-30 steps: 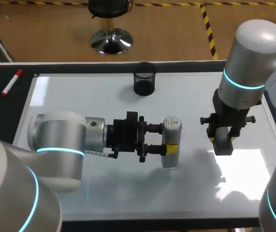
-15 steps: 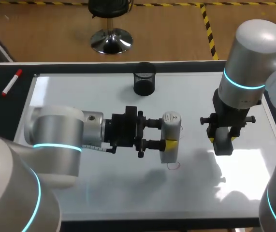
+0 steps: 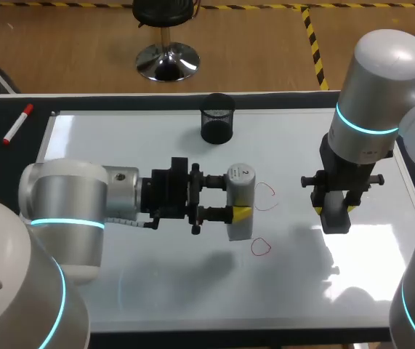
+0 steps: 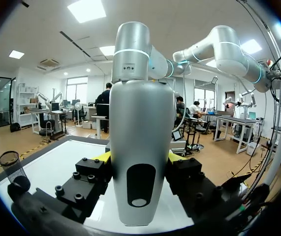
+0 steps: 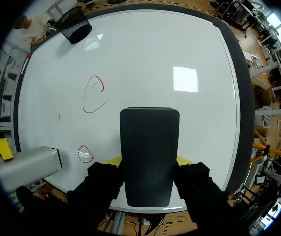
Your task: Pick up the inspection probe, press it on each red-marked spot on the whiteboard one by one, put down the probe, pick up the eraser, and wipe off all the red marks.
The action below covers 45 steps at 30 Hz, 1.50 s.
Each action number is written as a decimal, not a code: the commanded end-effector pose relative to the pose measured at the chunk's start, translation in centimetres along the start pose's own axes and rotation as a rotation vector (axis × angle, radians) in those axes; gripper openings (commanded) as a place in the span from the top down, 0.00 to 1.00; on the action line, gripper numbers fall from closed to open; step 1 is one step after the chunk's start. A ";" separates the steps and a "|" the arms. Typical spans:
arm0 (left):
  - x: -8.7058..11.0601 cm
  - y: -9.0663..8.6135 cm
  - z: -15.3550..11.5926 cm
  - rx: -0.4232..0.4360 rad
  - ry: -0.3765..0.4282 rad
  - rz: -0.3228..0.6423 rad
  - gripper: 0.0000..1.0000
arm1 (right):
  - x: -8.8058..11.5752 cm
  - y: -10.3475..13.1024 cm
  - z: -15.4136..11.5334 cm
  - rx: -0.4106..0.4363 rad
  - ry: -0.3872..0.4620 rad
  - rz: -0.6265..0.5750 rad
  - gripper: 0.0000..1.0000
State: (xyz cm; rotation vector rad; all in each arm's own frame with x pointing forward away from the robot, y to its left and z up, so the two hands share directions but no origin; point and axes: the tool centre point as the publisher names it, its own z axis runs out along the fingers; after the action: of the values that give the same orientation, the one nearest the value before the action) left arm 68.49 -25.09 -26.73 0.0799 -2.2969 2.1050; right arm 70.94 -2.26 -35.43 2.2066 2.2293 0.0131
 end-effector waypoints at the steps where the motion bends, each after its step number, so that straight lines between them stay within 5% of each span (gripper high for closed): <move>1: 0.6 -0.6 -2.1 0.009 0.013 0.010 1.00 | -0.1 -0.1 -0.1 -0.002 0.002 -0.001 1.00; 45: 1.2 -0.5 -13.2 0.056 0.037 0.015 1.00 | -0.1 -0.1 -0.1 -0.002 0.002 -0.001 1.00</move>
State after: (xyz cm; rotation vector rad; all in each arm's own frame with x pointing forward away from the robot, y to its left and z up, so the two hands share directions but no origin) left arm 67.58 -13.54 -25.33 0.0211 -2.2276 2.1588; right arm 70.94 -2.27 -35.44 2.2068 2.2292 0.0131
